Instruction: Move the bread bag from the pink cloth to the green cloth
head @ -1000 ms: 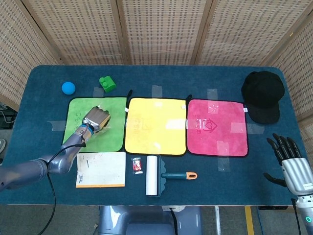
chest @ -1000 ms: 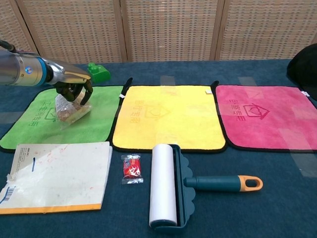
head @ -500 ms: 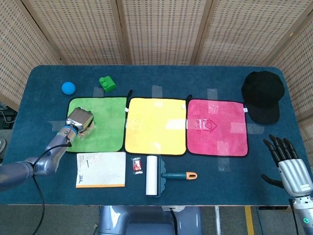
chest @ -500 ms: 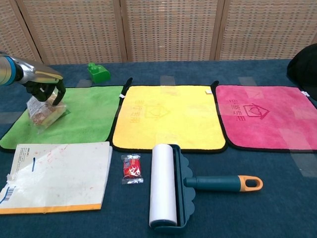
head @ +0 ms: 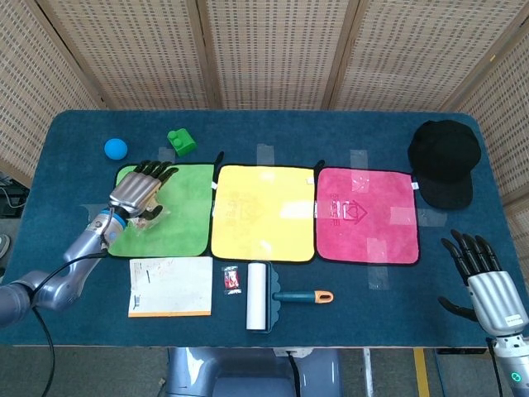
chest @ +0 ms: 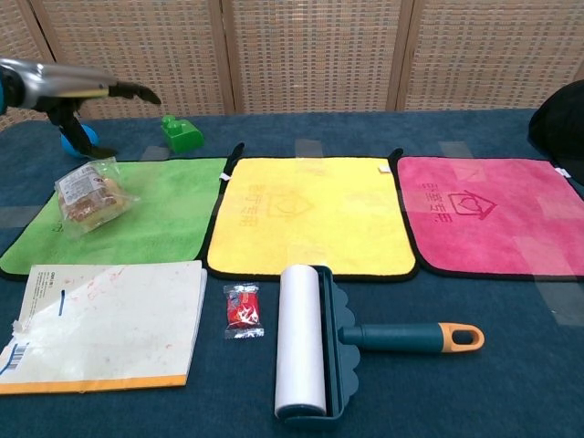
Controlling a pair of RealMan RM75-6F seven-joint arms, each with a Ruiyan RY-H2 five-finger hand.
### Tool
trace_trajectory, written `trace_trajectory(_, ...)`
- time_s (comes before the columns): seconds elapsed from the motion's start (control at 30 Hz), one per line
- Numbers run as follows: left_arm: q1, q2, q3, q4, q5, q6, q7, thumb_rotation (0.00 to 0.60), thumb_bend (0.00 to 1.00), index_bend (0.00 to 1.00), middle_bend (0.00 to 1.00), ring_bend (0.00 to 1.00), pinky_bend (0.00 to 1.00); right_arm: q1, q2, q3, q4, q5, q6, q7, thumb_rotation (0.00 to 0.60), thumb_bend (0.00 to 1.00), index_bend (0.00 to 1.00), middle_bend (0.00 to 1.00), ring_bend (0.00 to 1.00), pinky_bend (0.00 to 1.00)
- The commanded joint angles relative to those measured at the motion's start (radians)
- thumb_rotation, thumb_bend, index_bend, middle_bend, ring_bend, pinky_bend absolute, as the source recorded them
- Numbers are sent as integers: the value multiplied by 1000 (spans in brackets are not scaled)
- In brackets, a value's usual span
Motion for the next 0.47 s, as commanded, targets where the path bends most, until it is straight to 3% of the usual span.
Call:
trace_trajectory(0.03,146,102,-51,-119,135,180,-157,600,2,0,0,0,0,-2,0,2,0,1,6,1,600,0,41,0,0,0)
trace_trajectory(0.23,369,197,-1,-281,184,417,-230,600,0,0,0,0,0,-13,-4,13,-2,13,25,-21,600,0,41,0,0,0)
trace_trajectory(0.47,626,162,95,-323,305,739,-142,600,0,0,0,0,0,-26,-5,25,-20,42,29,-50,600,0,40,0,0,0)
